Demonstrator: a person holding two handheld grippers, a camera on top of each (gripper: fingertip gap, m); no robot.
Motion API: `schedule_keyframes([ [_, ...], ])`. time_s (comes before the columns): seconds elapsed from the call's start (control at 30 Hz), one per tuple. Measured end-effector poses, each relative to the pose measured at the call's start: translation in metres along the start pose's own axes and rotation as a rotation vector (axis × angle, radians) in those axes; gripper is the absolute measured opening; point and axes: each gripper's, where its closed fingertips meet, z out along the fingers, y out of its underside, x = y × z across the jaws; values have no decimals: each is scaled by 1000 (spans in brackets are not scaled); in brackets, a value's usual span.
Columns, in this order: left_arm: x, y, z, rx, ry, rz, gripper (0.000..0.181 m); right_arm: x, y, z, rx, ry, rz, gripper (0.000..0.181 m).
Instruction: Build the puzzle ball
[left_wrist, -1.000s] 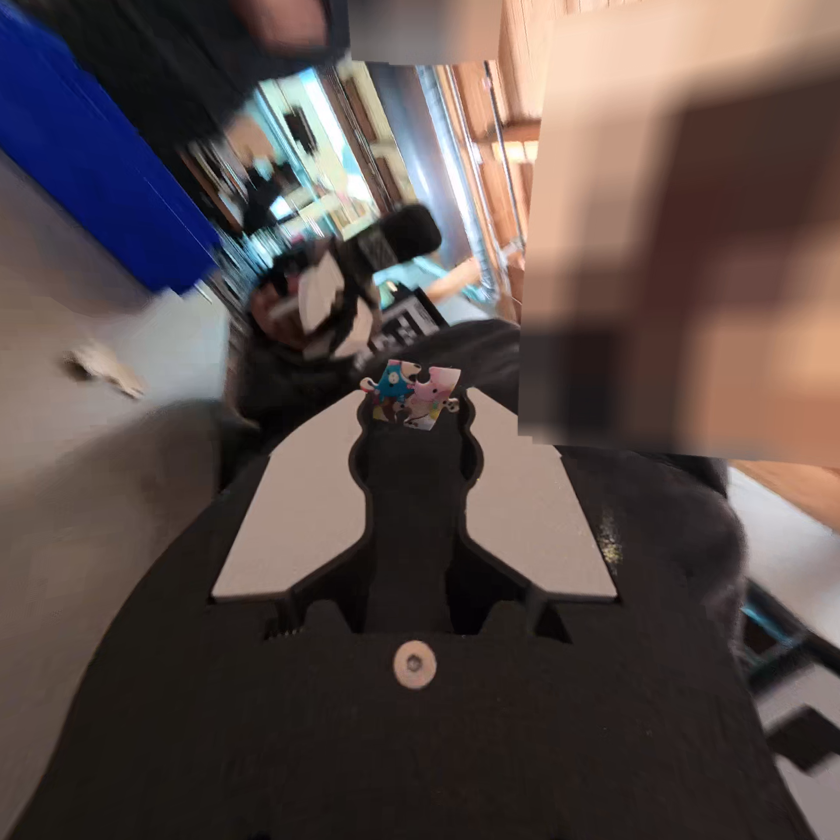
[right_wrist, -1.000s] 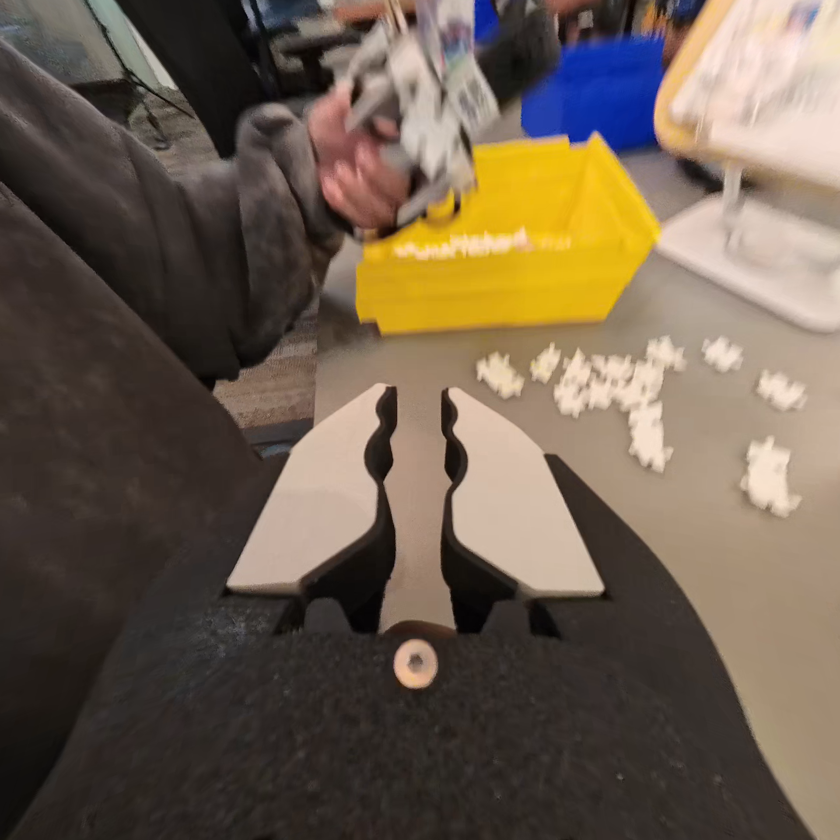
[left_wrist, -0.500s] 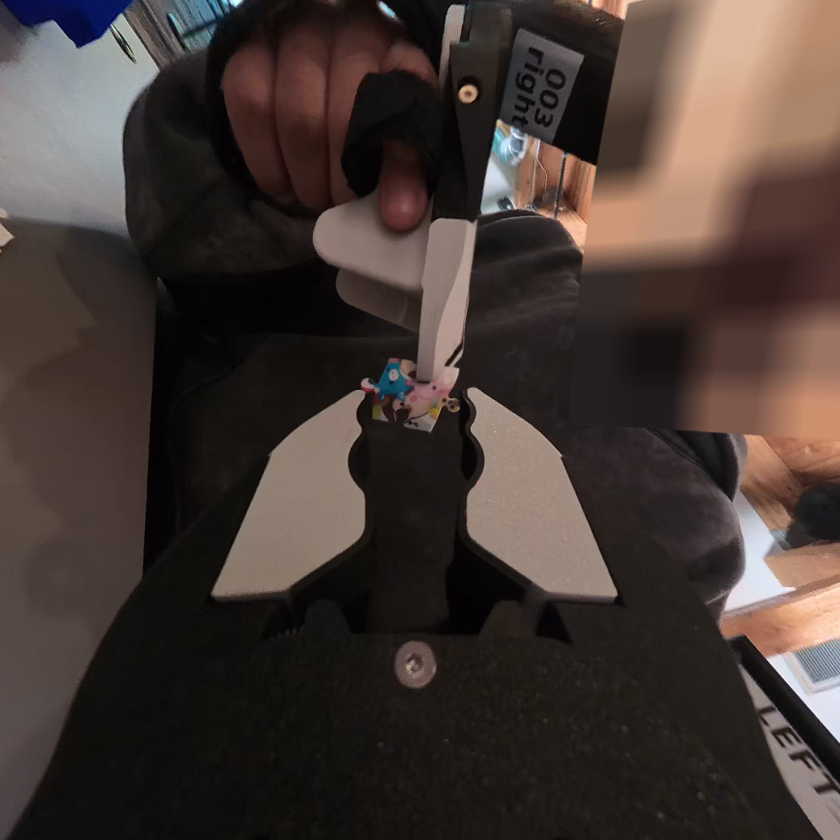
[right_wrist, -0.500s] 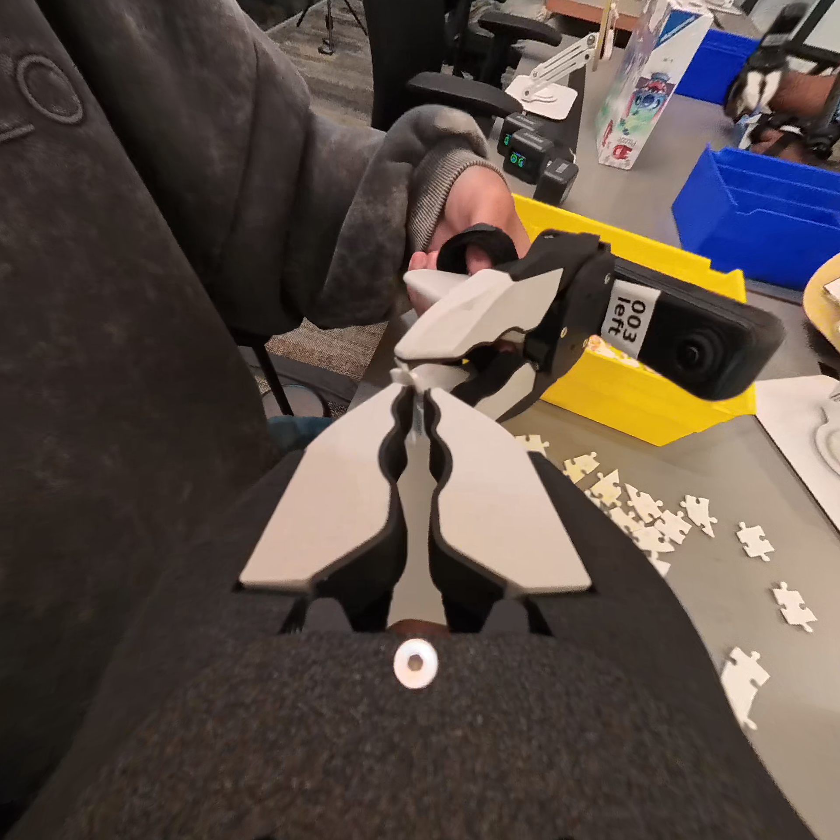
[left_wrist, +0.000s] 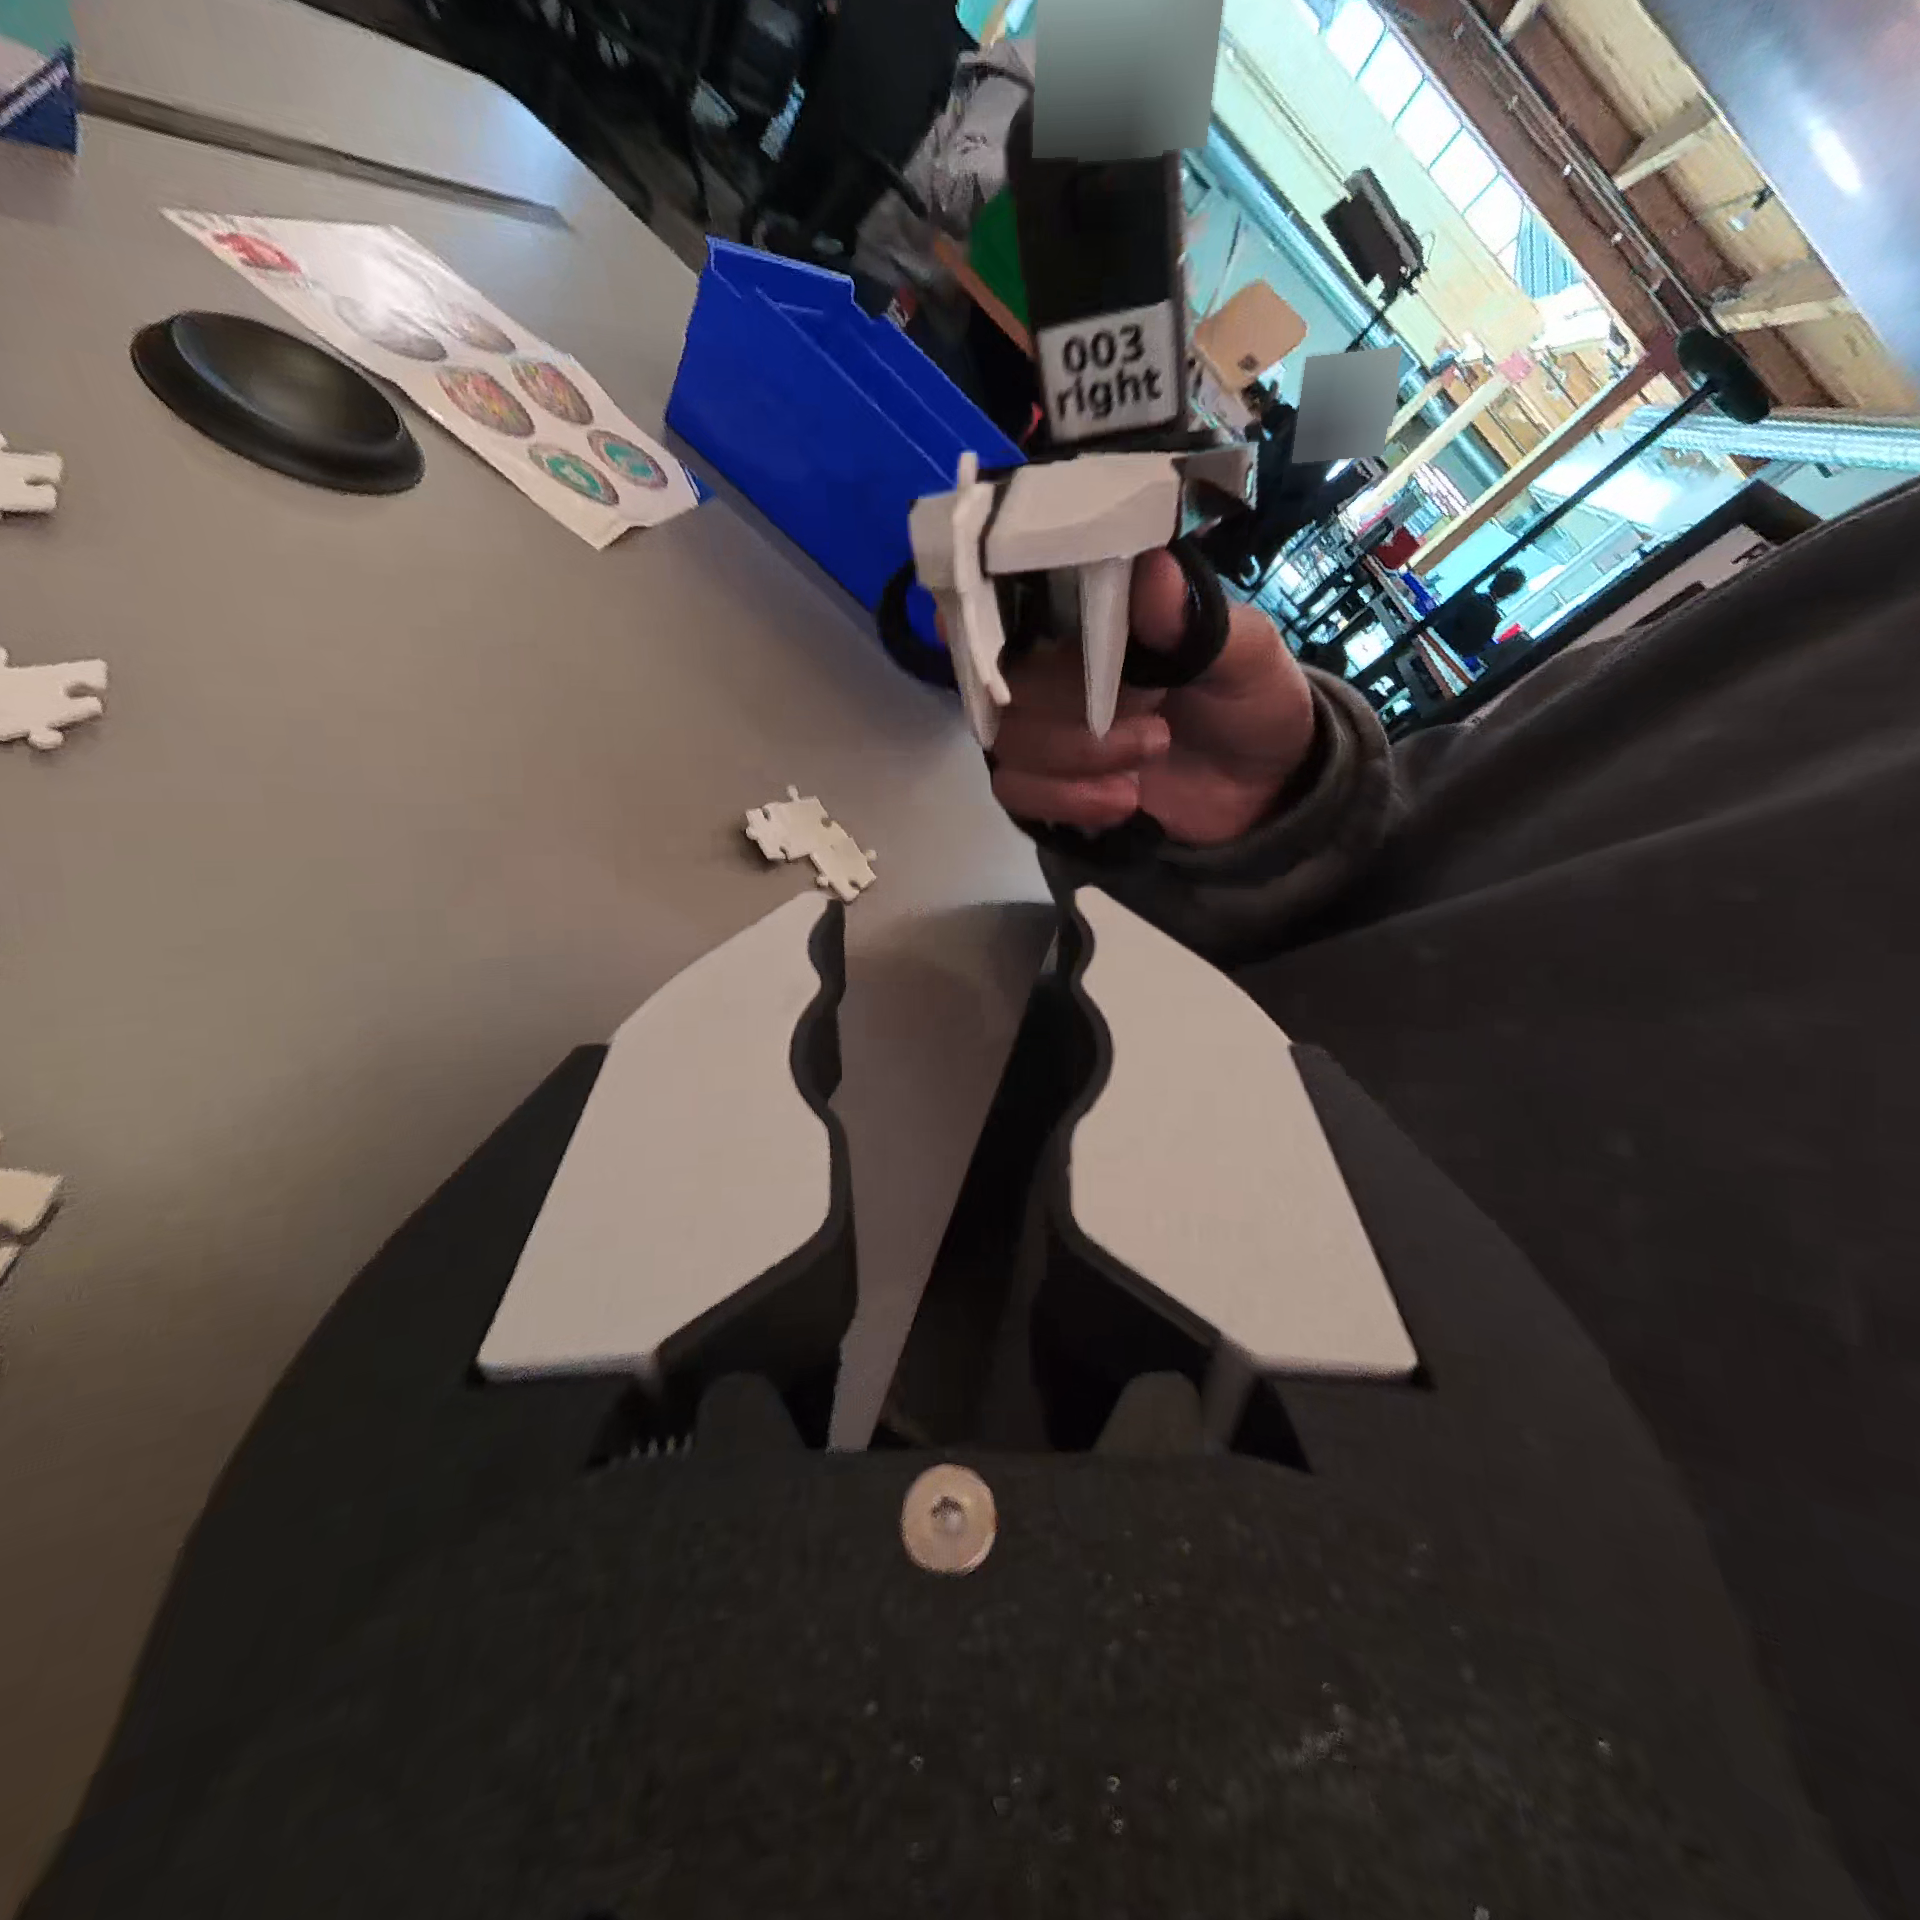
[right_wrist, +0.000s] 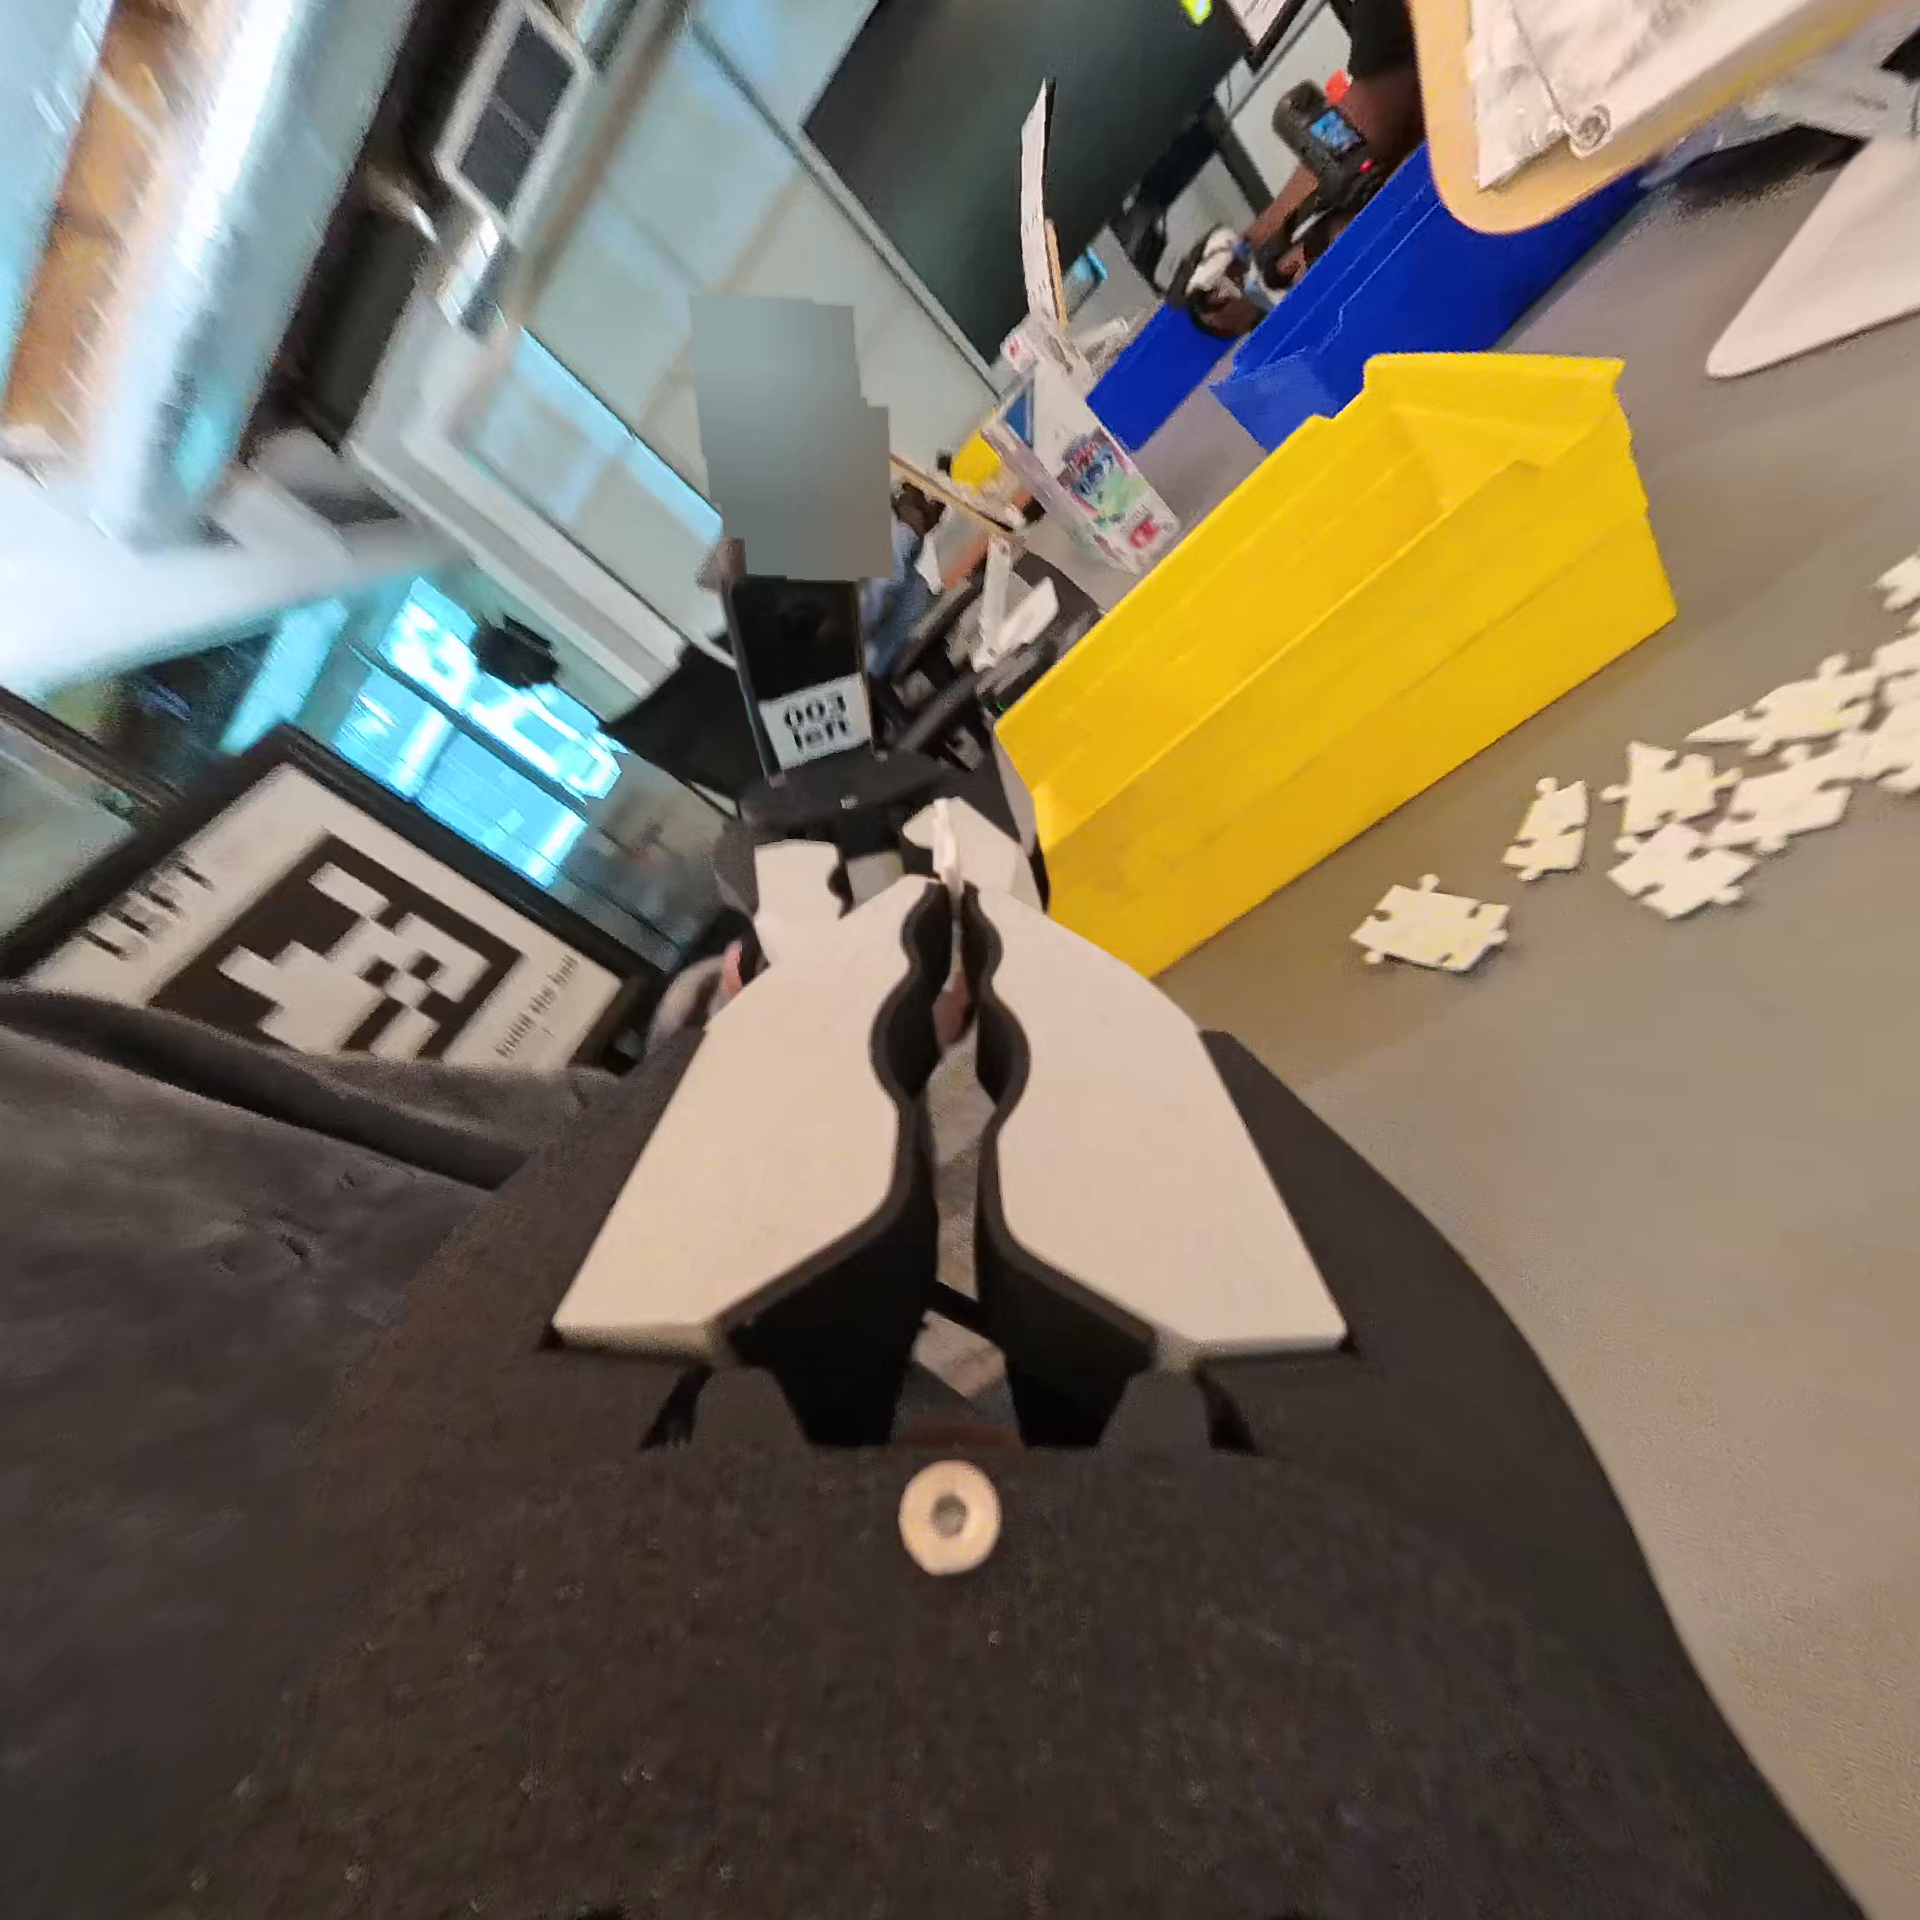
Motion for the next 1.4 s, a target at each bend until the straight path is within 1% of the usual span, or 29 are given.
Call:
schedule_keyframes([
  [0.07,2,1,13,26,-16,9,36,0,2,2,40,-38,68,2],
  [0.13,5,-3,22,73,-11,8,35,1,7,7,44,-52,92,2],
  [0.23,5,-13,22,166,-10,-30,31,-2,14,13,39,-58,69,2],
  [0.3,4,-15,20,199,-2,-57,22,-5,16,16,46,-63,54,2],
  [0.33,4,-14,19,202,2,-62,14,-4,18,17,43,-61,51,2],
  [0.4,6,-12,17,198,19,-71,4,-3,20,20,36,-55,43,2],
  [0.57,4,-11,3,216,-15,-100,2,-3,32,25,-14,-67,29,2],
  [0.7,-1,-4,-8,208,-59,-110,2,-2,43,35,-44,-55,10,2],
  [0.8,-5,-1,-15,231,-80,-137,2,1,48,42,-51,-72,48,2],
  [0.93,-14,6,-23,238,-132,-159,2,6,56,52,-77,-80,71,3],
  [1.03,-24,12,-36,222,-218,-156,1,13,60,54,-123,-76,60,9],
  [1.07,-28,15,-43,209,-251,-162,1,20,58,54,-130,-43,29,11],
  [1.1,-33,17,-52,198,-291,-171,1,30,59,55,-165,22,-32,13],
  [1.17,-43,23,-68,181,-364,-194,1,58,69,62,-328,195,-202,14],
  [1.23,-51,26,-83,192,-414,-214,1,85,76,79,-461,335,-389,12],
  [1.3,-57,30,-94,205,-441,-235,1,112,75,100,-528,480,-516,2],
  [1.4,-58,33,-103,241,-433,-264,1,139,72,126,-543,588,-597,0],
])
